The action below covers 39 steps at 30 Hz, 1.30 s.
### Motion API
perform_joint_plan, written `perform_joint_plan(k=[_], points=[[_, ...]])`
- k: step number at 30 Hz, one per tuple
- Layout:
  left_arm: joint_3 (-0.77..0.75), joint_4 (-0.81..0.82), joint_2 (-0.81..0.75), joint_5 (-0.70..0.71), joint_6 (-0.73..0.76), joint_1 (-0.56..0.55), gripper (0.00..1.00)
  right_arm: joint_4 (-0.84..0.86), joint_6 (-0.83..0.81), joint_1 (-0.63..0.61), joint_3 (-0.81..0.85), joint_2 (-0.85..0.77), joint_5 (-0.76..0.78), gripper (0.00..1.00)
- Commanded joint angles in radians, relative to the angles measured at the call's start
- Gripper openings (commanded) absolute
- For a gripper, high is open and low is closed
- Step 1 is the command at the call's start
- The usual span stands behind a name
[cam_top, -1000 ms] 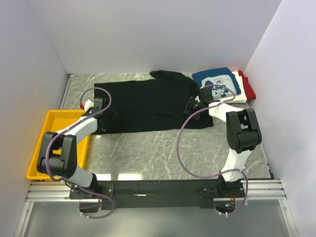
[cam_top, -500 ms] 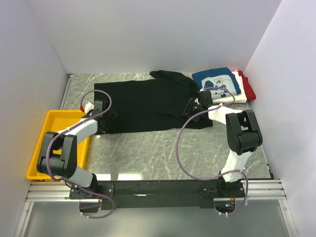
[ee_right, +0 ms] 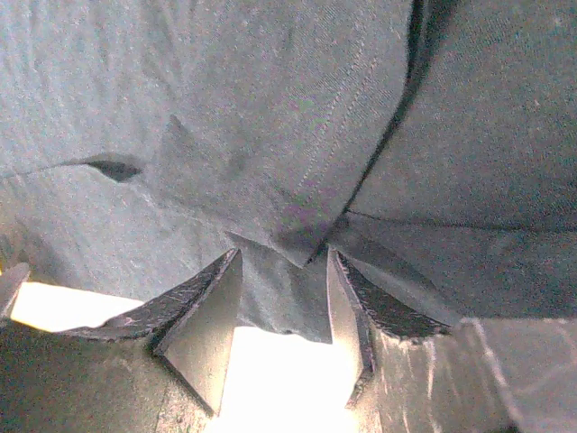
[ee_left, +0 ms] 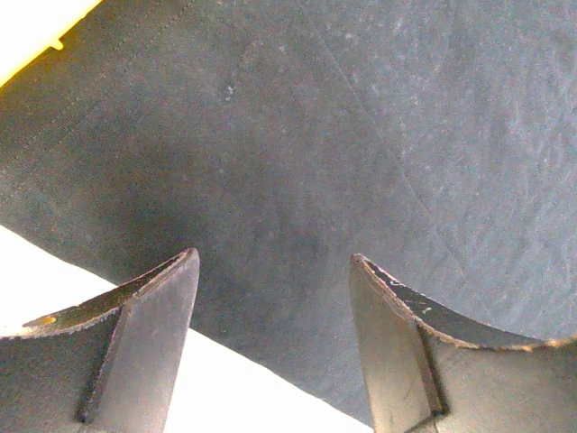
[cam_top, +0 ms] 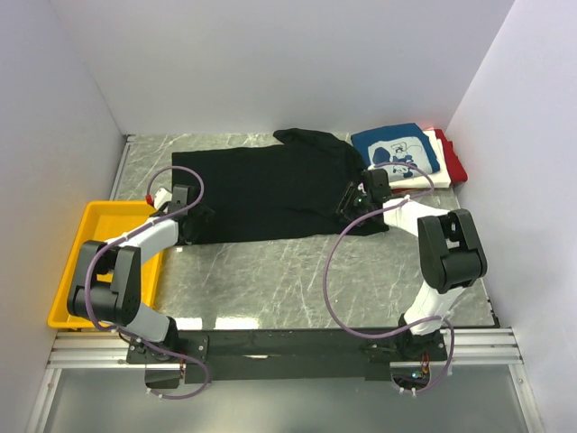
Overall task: Fold and stack the t-shirts
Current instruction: Fold the tshirt
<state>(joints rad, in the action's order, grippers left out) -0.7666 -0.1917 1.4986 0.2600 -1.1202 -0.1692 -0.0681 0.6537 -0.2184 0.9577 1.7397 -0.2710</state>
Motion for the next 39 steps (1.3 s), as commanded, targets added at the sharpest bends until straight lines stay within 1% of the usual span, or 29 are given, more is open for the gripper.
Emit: perform_joint_plan(k=[1, 11, 16, 17, 18, 21, 22, 25, 29, 39], points=[[0.006, 0.026, -0.011, 0.019, 0.007, 0.000, 0.72, 0.028, 0.011, -0.009, -0.002, -0.025, 0.012, 0.49], [0.010, 0.026, -0.006, 0.021, 0.010, -0.001, 0.72, 0.048, 0.037, -0.021, 0.032, 0.053, 0.003, 0.38], [0.007, 0.023, -0.014, 0.030, 0.016, 0.000, 0.72, 0.034, 0.032, -0.024, 0.053, 0.066, 0.004, 0.36], [0.007, 0.023, -0.015, 0.033, 0.017, 0.000, 0.72, 0.033, 0.032, -0.024, 0.061, 0.070, 0.007, 0.35], [0.007, 0.023, -0.018, 0.033, 0.017, 0.000, 0.72, 0.028, 0.032, -0.022, 0.067, 0.072, 0.009, 0.29], [0.007, 0.020, -0.024, 0.038, 0.022, 0.000, 0.71, 0.016, 0.032, -0.024, 0.096, 0.077, 0.012, 0.21], [0.007, 0.018, -0.028, 0.039, 0.023, 0.000, 0.71, 0.011, 0.031, -0.027, 0.117, 0.080, 0.012, 0.17], [0.007, 0.015, -0.032, 0.047, 0.026, 0.000, 0.71, -0.019, 0.018, -0.032, 0.183, 0.102, 0.016, 0.10], [0.009, 0.015, -0.031, 0.041, 0.028, 0.000, 0.71, -0.065, 0.003, -0.053, 0.278, 0.147, 0.024, 0.06], [0.007, 0.003, -0.051, 0.041, 0.037, 0.000, 0.70, -0.176, -0.078, -0.137, 0.591, 0.346, 0.045, 0.06]])
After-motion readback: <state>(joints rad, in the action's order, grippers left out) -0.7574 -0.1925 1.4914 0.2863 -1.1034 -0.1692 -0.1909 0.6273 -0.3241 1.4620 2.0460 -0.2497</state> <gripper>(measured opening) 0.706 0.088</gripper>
